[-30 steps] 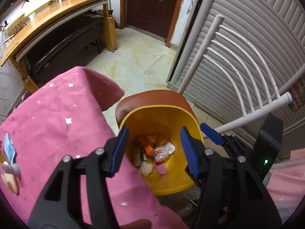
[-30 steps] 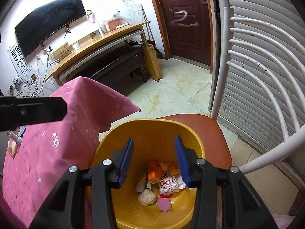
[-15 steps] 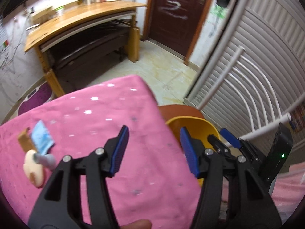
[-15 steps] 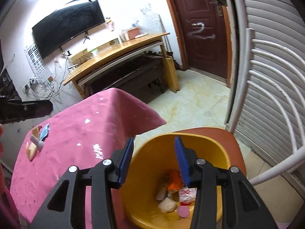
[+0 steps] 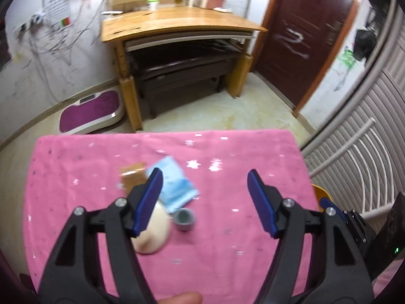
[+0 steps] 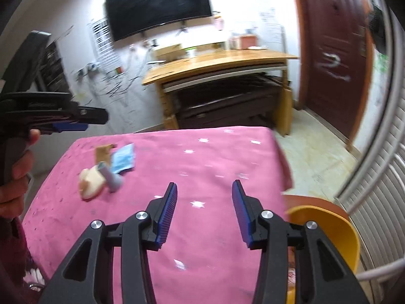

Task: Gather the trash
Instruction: 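Return the left gripper to the table and grasp the brown wrapper, then grasp the grey plastic cup with the right gripper while the left lifts the wrapper, then carry the grey cup and brown wrapper over the yellow bin and open both grippers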

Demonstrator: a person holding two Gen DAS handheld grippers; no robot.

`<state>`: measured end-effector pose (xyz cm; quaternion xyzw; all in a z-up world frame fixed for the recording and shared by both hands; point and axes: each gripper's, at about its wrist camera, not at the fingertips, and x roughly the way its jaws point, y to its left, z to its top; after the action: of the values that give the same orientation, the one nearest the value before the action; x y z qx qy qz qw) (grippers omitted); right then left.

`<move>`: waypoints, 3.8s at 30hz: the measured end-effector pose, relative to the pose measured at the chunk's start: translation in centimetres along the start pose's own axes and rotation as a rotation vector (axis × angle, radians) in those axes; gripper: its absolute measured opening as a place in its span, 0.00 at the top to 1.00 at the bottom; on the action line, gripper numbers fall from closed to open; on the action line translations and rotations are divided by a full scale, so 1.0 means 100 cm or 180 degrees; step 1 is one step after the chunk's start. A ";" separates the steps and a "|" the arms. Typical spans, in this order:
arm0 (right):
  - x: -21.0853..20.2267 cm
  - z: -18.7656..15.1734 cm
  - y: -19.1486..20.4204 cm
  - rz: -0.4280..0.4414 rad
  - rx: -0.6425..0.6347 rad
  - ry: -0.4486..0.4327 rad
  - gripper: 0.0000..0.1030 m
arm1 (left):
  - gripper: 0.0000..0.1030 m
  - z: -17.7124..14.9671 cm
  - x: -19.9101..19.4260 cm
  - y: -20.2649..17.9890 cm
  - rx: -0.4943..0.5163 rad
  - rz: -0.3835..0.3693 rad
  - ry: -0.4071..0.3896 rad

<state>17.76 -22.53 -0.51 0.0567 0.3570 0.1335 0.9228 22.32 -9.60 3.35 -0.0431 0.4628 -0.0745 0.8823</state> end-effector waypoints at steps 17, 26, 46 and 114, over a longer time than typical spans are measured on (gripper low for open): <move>0.064 0.011 0.091 0.0461 -0.0553 0.0410 0.61 | 0.34 0.000 0.045 0.073 -0.0314 0.0166 0.0330; 0.083 0.012 0.116 0.0591 -0.0727 0.0537 0.52 | 0.45 -0.003 0.076 0.073 -0.0319 0.0248 0.0545; 0.106 0.025 0.132 0.0631 -0.0692 0.0501 0.55 | 0.70 0.002 0.039 0.104 -0.0573 0.0193 0.0171; -0.110 -0.036 -0.119 -0.0295 0.0624 -0.0727 0.85 | 0.70 -0.040 -0.029 -0.159 0.0535 -0.0204 -0.0121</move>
<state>9.99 -37.08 1.51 0.1448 0.2632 0.0479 0.9526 15.93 -24.74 5.76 0.0149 0.4365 -0.1405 0.8885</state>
